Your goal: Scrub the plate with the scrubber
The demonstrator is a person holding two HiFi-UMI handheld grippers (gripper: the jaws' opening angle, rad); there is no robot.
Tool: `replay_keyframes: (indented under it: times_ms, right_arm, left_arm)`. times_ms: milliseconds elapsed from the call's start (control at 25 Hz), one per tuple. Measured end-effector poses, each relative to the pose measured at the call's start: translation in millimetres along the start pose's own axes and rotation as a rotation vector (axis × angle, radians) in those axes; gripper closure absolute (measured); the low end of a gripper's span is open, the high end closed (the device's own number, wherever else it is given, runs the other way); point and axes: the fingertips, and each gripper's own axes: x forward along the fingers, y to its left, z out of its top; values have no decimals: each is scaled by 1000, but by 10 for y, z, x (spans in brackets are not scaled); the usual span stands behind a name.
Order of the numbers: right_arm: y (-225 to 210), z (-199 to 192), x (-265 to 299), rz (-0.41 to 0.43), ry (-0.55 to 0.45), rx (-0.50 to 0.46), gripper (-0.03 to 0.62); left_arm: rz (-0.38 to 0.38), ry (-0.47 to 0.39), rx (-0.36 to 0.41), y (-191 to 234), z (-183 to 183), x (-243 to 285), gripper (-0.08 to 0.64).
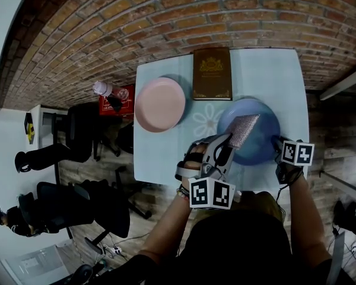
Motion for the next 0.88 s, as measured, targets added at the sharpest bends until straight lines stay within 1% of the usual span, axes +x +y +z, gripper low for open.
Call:
replay_keyframes:
  times_ms: [80, 120, 280, 480, 720, 880]
  right_arm:
    - [18, 78, -43, 38, -40, 81, 539]
    - [33, 130, -80, 47, -62, 85, 545]
    - [129, 391, -307, 6, -140, -13, 545]
    - [311, 762, -689, 2, -253, -27, 546]
    - [605, 1081, -1196, -9, -349, -106, 545]
    - [770, 1197, -1483, 10, -410, -133, 545]
  left_arm:
    - [4, 0, 0, 12, -2, 2, 482]
    - [7, 0, 0, 17, -3, -2, 482]
    - [22, -4, -3, 53, 20, -44, 482]
    - [51, -24, -8, 133, 130, -121, 482]
    - [86, -68, -11, 237, 445, -264, 482]
    - [119, -111, -12, 274, 708, -360, 482]
